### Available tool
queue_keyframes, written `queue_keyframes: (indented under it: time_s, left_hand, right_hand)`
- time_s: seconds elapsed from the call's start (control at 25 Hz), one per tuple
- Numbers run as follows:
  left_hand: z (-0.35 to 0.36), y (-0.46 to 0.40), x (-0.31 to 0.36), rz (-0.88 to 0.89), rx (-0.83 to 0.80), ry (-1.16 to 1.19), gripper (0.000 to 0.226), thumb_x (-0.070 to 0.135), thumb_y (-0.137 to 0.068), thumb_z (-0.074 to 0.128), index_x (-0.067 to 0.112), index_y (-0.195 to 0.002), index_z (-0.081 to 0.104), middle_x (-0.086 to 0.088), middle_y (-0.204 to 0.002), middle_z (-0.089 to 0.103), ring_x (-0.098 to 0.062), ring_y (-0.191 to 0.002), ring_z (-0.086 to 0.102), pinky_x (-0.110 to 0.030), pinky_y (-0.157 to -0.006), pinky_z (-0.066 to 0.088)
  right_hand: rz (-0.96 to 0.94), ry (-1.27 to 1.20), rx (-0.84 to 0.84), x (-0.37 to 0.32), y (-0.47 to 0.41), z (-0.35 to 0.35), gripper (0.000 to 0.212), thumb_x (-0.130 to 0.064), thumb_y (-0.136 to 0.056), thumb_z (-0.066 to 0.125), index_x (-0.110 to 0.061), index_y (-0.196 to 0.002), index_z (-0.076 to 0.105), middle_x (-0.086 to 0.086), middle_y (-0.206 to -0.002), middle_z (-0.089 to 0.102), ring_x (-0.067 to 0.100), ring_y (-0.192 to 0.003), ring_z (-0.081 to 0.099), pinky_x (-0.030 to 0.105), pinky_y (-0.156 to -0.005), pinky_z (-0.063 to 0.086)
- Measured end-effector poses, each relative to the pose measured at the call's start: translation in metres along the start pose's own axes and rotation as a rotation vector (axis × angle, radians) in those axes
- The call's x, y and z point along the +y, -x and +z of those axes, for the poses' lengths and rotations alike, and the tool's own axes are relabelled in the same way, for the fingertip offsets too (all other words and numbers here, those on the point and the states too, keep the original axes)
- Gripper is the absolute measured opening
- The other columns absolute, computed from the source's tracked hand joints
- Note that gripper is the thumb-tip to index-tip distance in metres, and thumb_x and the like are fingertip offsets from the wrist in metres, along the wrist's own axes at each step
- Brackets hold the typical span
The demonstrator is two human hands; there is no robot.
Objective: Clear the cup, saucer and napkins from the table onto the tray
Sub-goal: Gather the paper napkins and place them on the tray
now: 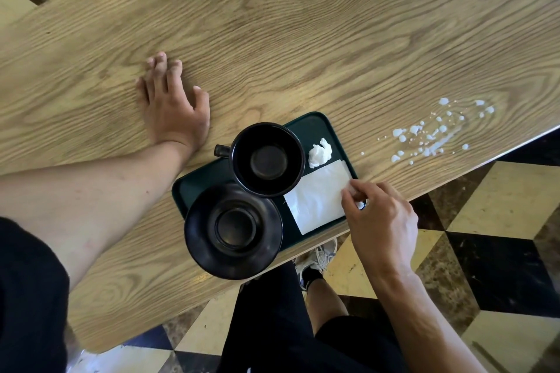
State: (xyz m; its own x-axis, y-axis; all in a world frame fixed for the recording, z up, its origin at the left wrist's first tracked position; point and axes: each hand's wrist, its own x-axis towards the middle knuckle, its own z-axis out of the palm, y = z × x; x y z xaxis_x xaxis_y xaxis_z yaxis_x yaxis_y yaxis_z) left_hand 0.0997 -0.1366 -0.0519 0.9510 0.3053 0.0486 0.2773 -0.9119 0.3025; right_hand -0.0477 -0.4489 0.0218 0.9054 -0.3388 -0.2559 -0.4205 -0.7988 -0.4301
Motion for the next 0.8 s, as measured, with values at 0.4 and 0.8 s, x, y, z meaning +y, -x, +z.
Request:
queue_keyframes:
  time_s: [0.4,0.8]
  left_hand:
    - [0.0021,-0.0008,-0.0017,0.007,0.008,0.004,0.060,0.035,-0.096,0.043,0.009,-0.150,0.045,-0.015,-0.167,0.031,-0.029,-0.158,0.019,-0.052,-0.129,0.007]
    - [0.0038,-0.0011,-0.0027,0.009,0.019,0.005,0.059,0.034,-0.096,0.044,0.009,-0.149,0.046,-0.015,-0.167,0.032,-0.030,-0.158,0.020,-0.052,-0.128,0.009]
  right_hand:
    - [0.007,-0.011,-0.004,-0.0064,0.0066,0.0064,0.031,-0.033,-0.093,0.074,-0.018,-0.120,0.077,-0.004,-0.088,0.068,0.016,-0.074,0.062,0.027,-0.065,0.044]
    - [-0.038,-0.072,0.081,-0.0035,0.0071,0.0091,0.024,-0.024,-0.092,0.075,-0.017,-0.114,0.080,-0.002,-0.090,0.075,0.021,-0.075,0.070,0.040,-0.070,0.060]
